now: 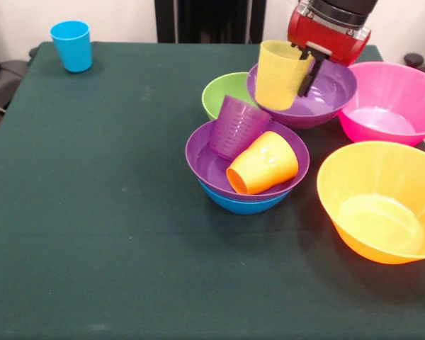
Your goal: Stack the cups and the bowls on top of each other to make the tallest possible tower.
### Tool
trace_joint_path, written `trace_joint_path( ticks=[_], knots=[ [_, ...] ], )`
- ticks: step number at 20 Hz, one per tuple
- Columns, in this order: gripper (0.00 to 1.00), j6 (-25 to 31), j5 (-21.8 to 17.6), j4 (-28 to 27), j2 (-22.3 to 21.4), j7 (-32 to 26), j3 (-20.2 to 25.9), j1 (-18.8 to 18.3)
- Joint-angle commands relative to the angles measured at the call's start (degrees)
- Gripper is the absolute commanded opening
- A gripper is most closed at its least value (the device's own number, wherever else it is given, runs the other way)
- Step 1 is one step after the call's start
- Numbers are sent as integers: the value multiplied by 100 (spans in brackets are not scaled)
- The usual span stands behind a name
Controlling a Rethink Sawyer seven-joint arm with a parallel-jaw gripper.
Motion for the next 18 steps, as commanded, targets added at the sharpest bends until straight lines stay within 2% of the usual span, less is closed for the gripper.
trace_joint_path(
  ticks=[1,15,18],
  knots=[
    [0,641,100,-373,248,965,130,93],
    [0,973,291,-707,405,1116,39,242],
    [0,1003,405,-648,300,1082,193,199]
  ],
)
